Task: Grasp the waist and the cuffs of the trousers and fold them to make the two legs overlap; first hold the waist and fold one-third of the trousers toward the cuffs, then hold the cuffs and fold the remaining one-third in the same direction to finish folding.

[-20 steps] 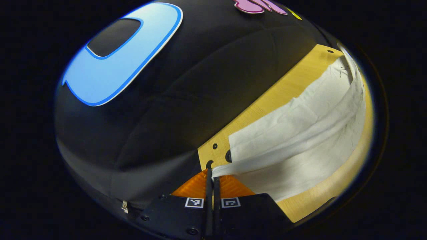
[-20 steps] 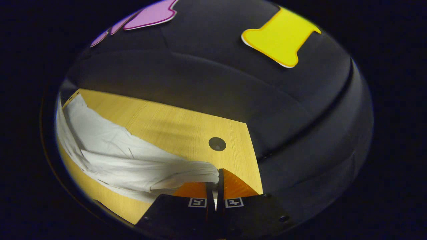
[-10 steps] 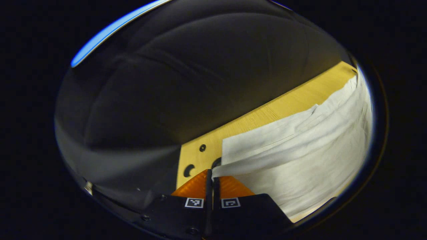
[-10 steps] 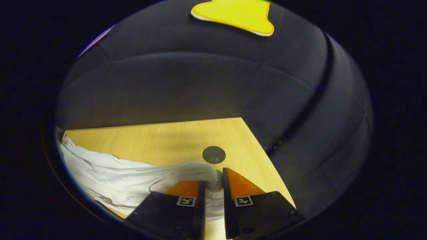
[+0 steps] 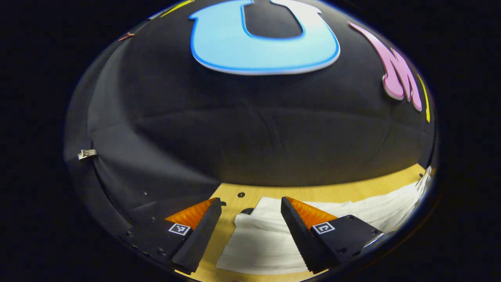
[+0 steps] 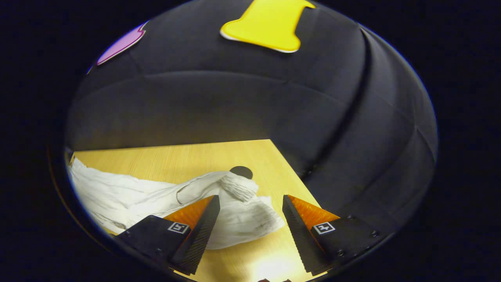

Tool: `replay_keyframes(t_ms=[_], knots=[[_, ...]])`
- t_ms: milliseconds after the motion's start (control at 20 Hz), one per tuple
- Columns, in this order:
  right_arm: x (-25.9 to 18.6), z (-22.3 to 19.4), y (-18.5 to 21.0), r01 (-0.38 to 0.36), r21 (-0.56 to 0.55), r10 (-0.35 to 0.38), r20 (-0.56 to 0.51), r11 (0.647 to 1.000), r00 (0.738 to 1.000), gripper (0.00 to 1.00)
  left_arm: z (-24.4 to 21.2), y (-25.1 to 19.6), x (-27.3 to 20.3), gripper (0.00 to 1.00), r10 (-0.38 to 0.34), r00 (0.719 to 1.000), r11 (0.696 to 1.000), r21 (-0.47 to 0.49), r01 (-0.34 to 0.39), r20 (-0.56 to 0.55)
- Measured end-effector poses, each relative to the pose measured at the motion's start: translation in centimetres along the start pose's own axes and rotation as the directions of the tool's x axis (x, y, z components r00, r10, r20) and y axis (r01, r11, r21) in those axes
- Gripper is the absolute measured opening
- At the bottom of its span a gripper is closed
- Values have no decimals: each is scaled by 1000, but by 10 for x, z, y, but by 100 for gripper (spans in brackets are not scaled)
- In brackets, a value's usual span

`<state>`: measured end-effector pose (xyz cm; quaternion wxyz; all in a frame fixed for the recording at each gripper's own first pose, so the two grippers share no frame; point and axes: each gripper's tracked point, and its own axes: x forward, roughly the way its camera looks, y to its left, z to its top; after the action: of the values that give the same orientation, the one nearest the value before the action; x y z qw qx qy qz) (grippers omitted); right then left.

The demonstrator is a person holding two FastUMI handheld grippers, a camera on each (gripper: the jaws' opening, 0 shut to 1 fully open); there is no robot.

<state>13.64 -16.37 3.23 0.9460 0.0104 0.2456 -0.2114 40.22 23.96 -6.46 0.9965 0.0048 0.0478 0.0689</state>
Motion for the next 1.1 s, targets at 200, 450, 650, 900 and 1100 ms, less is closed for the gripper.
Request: replay_keyframes(t_ms=[200, 450, 650, 900, 1100], knots=[[12, -27, -17, 47, 193, -40, -39, 980, 998, 98, 7, 4, -23, 97, -18, 1000, 995, -103, 20, 19], [21, -43, -25, 43, 265, -21, -82, 963, 996, 99, -5, -3, -26, 96, -45, 999, 949, -312, 34, -29], [26, -47, -21, 22, 223, -7, -68, 975, 998, 99, -2, -2, -23, 96, -51, 998, 965, -260, 40, -33], [32, -48, -16, 7, 238, 8, -64, 971, 998, 96, -10, -7, -29, 96, -102, 994, 967, -239, 88, -48], [34, -51, -3, 0, 228, 13, -53, 974, 998, 72, -17, -5, -34, 96, -135, 988, 974, -192, 117, -79]])
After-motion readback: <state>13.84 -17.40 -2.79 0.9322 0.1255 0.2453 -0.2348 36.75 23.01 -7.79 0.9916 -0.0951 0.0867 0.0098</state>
